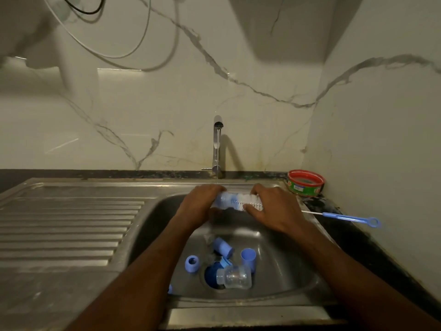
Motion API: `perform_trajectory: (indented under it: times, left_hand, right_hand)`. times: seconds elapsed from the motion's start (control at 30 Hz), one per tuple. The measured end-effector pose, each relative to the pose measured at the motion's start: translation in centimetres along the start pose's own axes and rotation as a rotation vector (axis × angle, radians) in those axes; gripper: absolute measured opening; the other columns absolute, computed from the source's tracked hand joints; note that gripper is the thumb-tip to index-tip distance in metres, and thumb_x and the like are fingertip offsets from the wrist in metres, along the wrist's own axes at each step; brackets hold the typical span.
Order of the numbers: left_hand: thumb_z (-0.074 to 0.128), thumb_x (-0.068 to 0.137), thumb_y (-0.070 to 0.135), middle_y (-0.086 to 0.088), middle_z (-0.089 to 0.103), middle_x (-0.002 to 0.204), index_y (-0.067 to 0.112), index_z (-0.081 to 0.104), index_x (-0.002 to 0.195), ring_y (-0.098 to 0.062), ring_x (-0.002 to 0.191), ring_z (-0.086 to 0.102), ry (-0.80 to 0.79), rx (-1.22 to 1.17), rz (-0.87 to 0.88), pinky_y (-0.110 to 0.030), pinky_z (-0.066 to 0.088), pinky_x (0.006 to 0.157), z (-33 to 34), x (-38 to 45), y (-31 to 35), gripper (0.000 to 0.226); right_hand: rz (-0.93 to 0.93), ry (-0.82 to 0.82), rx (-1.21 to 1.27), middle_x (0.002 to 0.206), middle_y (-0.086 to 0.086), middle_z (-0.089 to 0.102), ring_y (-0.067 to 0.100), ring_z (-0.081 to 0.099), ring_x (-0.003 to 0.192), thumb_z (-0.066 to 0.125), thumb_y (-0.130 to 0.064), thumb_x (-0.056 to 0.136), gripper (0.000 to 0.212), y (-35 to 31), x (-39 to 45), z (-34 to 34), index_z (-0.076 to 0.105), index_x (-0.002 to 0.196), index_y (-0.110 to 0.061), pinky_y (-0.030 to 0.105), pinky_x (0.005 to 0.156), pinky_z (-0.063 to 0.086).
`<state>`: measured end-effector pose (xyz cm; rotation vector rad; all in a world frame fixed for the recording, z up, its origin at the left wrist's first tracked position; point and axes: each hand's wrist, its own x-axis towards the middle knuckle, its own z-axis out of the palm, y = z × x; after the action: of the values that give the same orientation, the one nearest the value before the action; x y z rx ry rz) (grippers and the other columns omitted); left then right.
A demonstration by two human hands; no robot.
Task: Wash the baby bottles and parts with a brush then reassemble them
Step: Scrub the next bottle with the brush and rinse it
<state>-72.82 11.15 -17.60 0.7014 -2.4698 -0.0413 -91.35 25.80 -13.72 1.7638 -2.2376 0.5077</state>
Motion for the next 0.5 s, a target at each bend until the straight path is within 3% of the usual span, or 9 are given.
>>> perform_trajectory:
  times: [0.1,0.27,0.4,0.5]
  left_hand:
    - [0.078,0.087,0.030,-0.005,0.057,0.141,0.020,0.052,0.141,-0.022,0.129,0.053,0.059,-0.034,-0.039,-0.039,0.041,0.110,0.0,-0.4,-1.3,0.060]
    - [0.079,0.085,0.033,-0.001,0.058,0.139,0.023,0.054,0.138,-0.017,0.127,0.053,0.007,0.020,0.201,-0.037,0.045,0.107,0.6,-0.1,-0.6,0.059]
    - [0.080,0.085,0.032,-0.003,0.057,0.140,0.022,0.052,0.140,-0.019,0.127,0.054,0.116,-0.028,0.033,-0.042,0.048,0.105,0.2,-0.4,-2.0,0.063]
    - [0.077,0.088,0.031,-0.003,0.056,0.142,0.022,0.050,0.142,-0.019,0.128,0.053,0.016,-0.024,0.004,-0.043,0.046,0.108,0.5,-0.6,-2.0,0.061]
  right_hand:
    - [0.077,0.044,-0.041,0.109,-0.001,0.070,0.020,0.064,0.099,0.060,-0.057,0.090,0.038,0.8,0.2,-0.5,0.063,0.117,-0.030,0.031,0.075,0.048]
    - [0.038,0.003,-0.014,0.107,-0.003,0.070,0.016,0.063,0.096,0.062,-0.053,0.092,0.034,-0.5,-0.2,0.8,0.063,0.119,-0.033,0.037,0.086,0.053]
    - [0.059,0.058,0.005,0.107,-0.003,0.072,0.019,0.065,0.098,0.061,-0.055,0.092,0.036,0.0,0.1,0.0,0.065,0.120,-0.032,0.038,0.083,0.055]
    - [0.008,0.025,-0.036,0.108,-0.003,0.071,0.018,0.064,0.098,0.060,-0.054,0.094,0.035,-0.5,0.0,0.4,0.064,0.121,-0.032,0.037,0.084,0.054]
